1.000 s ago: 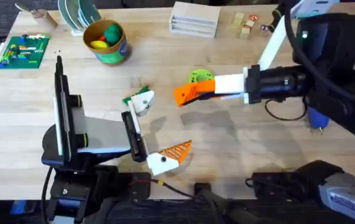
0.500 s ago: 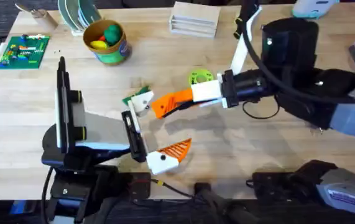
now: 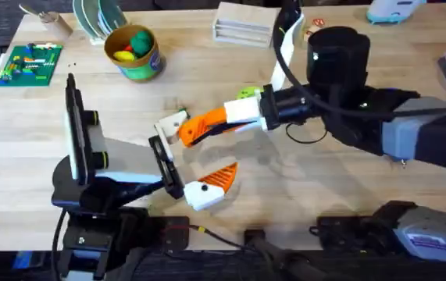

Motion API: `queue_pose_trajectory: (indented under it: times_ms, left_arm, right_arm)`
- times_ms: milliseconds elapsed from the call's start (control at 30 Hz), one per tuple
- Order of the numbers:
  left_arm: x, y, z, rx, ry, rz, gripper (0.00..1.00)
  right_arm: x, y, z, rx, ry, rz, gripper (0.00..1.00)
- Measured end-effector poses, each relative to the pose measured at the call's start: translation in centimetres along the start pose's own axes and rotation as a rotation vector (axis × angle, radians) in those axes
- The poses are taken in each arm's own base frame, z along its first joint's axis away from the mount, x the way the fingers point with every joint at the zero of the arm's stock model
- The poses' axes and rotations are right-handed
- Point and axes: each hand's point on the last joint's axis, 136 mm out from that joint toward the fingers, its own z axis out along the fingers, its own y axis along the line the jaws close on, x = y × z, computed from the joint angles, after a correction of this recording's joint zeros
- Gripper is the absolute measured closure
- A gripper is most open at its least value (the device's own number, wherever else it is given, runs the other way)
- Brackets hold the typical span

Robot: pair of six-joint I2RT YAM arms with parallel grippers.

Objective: Pick up the gripper from the table and insert it into the empty holder that is missing its gripper. Then pick up a screw, insert it into the mounting hole, and use the screwdriver to tighten it. Finally, clean up the table by picking up the vegetable and placing it into the bucket.

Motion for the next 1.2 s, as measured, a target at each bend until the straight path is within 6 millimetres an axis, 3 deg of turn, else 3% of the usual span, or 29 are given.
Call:
queue_pose_trajectory:
  times_ms: [333, 633, 1067, 1200]
  left_arm:
    - [0.1, 1.3, -0.1, -0.075, -0.002, -0.011, 0.008]
    - [0.1, 2.5, -0.3, -0.137, -0.007, -0.038, 0.008]
    - [0.0, 3.1, -0.4, -0.174, -0.012, -0.045, 0.008]
    - [0.0, 3.1, -0.4, -0.174, -0.012, -0.045, 0.008]
  right_arm:
    - [-1.5, -1.2, 1.2, -0.020, -0.037, 0.076, 0.993]
    - [-2.7, -2.4, 5.2, -0.055, -0.126, 0.143, 0.994]
    - [-3.0, -2.5, 5.8, -0.032, -0.170, 0.128, 0.994]
    - [-3.0, -2.4, 5.8, -0.033, -0.167, 0.120, 0.874]
